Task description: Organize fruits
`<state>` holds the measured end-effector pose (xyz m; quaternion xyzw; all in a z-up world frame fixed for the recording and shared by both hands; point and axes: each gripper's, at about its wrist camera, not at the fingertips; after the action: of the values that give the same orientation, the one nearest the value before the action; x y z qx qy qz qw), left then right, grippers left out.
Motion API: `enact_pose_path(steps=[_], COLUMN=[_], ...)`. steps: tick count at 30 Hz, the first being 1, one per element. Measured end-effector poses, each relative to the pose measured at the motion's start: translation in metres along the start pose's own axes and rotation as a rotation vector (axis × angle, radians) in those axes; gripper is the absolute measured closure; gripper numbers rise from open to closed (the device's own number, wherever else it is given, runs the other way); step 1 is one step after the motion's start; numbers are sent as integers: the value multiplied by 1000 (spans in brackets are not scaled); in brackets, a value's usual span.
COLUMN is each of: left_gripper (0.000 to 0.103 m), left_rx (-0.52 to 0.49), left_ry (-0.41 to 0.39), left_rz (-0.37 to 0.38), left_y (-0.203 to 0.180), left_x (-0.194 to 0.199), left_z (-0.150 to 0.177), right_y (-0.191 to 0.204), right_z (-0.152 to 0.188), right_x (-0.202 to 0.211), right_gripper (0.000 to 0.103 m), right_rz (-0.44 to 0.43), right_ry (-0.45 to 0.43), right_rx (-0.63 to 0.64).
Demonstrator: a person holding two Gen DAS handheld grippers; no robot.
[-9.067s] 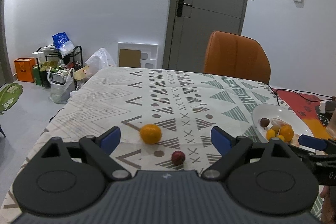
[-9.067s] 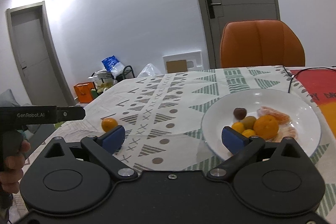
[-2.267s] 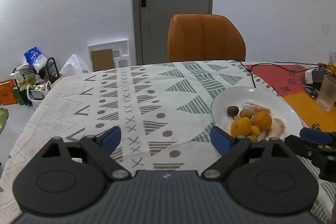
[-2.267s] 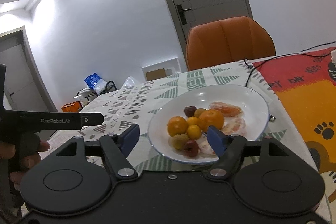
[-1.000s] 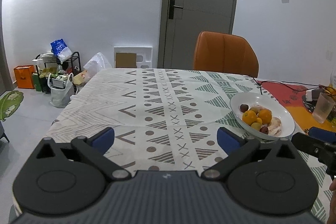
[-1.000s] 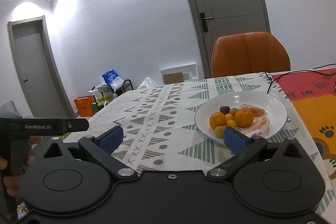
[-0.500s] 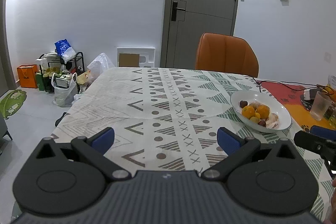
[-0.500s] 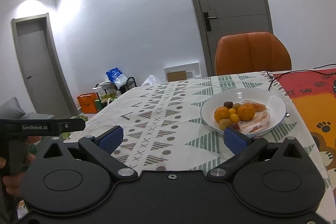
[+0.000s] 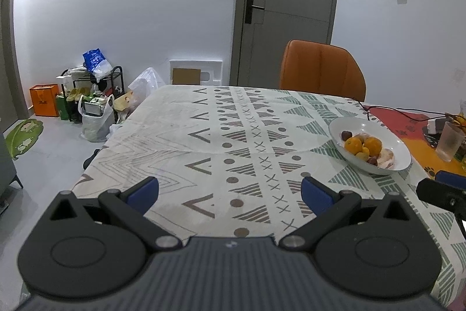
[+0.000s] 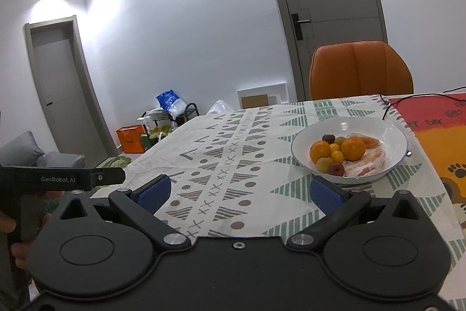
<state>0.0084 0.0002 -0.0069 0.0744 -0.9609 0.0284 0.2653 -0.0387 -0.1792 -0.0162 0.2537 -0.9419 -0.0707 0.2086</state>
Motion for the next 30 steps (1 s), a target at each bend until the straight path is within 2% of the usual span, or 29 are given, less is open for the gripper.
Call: enact_pose_path(steps=[30], left_gripper=[0], left_rx=[-2], left_ry=[14], left_rz=[1], left_y=[-1], left_x=[-6], left_z=[3], right_y=[-1], right_z=[4], right_x=[-5], right_gripper=[0], right_rz=[4], right_ry=[16], right_rx=[-6])
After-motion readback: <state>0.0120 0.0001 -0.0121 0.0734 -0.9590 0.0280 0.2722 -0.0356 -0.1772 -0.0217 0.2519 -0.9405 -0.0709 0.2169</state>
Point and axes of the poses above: each gripper's, at about its wrist camera, not at the fingertips, and x roughly against the way its jaws point, y to its left, z to its underside, and after that the axes turned 5 degrees about -z, right-handed
